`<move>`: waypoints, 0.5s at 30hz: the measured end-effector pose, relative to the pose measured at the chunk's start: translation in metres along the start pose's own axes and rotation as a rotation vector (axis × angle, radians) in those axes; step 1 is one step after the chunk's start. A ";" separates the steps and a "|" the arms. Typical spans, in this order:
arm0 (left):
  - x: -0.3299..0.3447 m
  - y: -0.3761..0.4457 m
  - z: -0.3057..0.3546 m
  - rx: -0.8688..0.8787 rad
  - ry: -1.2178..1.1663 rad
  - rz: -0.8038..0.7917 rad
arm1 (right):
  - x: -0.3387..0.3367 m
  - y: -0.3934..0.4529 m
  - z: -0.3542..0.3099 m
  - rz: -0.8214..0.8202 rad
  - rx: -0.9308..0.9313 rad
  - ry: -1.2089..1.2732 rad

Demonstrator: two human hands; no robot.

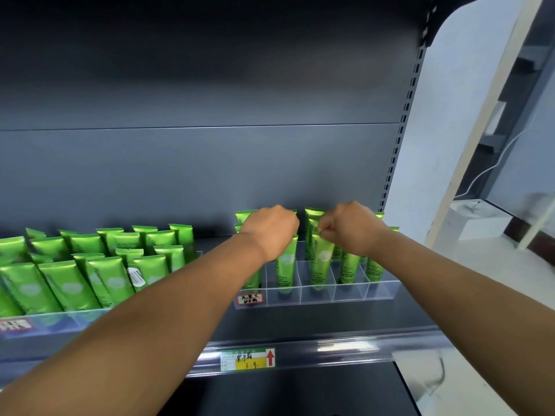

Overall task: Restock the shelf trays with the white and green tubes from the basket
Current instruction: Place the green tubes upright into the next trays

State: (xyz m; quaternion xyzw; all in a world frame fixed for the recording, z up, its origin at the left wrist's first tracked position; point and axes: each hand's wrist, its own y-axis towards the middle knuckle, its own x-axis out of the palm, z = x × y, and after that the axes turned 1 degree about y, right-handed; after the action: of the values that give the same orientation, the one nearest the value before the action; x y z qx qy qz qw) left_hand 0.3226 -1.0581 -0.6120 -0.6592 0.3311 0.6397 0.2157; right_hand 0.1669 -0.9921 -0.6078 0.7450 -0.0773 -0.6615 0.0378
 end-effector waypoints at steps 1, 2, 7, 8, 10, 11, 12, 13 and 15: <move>0.000 0.000 0.001 0.003 0.002 0.003 | 0.000 0.000 -0.001 -0.001 0.000 0.004; 0.000 0.000 0.001 0.005 0.004 0.005 | 0.000 0.000 -0.002 0.001 -0.002 0.012; 0.001 -0.002 0.001 0.008 0.012 0.012 | 0.002 -0.001 -0.004 -0.018 0.007 0.030; 0.001 -0.002 0.001 0.003 0.011 0.012 | 0.002 -0.001 -0.004 -0.021 0.009 0.031; 0.001 -0.002 0.001 -0.007 0.002 0.009 | 0.002 0.000 -0.005 -0.027 0.013 0.033; 0.001 -0.002 0.001 -0.010 -0.004 0.007 | 0.002 -0.001 -0.006 -0.031 0.017 0.033; 0.001 -0.002 0.001 -0.012 -0.012 0.006 | 0.002 -0.001 -0.006 -0.030 0.017 0.038; 0.001 -0.003 0.002 -0.016 -0.023 0.006 | 0.002 -0.001 -0.006 -0.033 0.022 0.037; 0.001 -0.004 0.002 -0.025 -0.050 0.004 | 0.002 -0.002 -0.006 -0.036 0.028 0.037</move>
State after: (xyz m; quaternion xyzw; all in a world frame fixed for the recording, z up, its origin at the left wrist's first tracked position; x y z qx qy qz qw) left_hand 0.3243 -1.0541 -0.6137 -0.6448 0.3191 0.6606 0.2144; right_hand 0.1734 -0.9907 -0.6099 0.7589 -0.0722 -0.6469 0.0169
